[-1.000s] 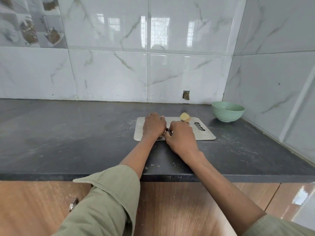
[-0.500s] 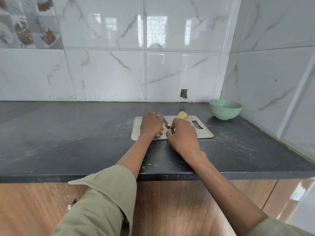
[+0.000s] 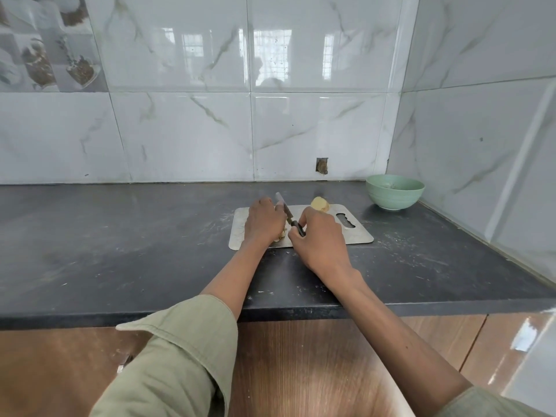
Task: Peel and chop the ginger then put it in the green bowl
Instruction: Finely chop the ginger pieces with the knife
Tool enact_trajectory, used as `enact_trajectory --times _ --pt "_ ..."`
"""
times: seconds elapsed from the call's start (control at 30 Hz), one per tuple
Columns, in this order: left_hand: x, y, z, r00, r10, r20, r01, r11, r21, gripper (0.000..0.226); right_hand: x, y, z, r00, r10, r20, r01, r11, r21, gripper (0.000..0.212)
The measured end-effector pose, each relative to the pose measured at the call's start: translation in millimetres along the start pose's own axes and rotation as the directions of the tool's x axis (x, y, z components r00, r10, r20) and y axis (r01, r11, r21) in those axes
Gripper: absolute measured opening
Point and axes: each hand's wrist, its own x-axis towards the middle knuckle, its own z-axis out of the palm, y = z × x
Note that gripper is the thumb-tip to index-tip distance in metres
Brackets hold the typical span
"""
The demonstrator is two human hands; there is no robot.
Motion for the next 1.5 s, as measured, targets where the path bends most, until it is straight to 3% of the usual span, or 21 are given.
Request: enact_trajectory --times 0.2,0.4,0.67,0.8,1.3,1.5 --pt "-8 5 1 0.994 0.109 -0.012 -0.105 0.977 0.188 0.036 2 1 4 0.999 0.049 0.003 -0.049 0.996 0.077 0.017" --pt "-8 8 0 0.992 0.111 -0.062 -0.104 0.989 0.104 0.040 2 1 5 0.998 0.057 0.007 -0.058 0.990 0.125 0.016" --pt "-12 10 -3 0.989 0.130 -0.076 -0.118 0.982 0.149 0.035 2 2 3 0.997 0.077 0.008 -0.077 0.981 0.177 0.016" --pt "-10 10 -2 0.991 0.109 -0.077 -0.102 0.991 0.082 0.037 2 2 5 0.998 0.067 0.013 -0.069 0.982 0.177 0.015" --pt "-13 13 -7 0.984 0.167 -0.065 -0.159 0.981 0.114 0.045 43 26 6 0.996 0.083 0.043 -0.089 0.986 0.142 0.008" --pt "-14 15 -6 0.959 0.273 -0.076 -0.255 0.948 0.192 0.029 90 70 0 0.997 0.058 0.058 -0.071 0.965 0.251 0.004"
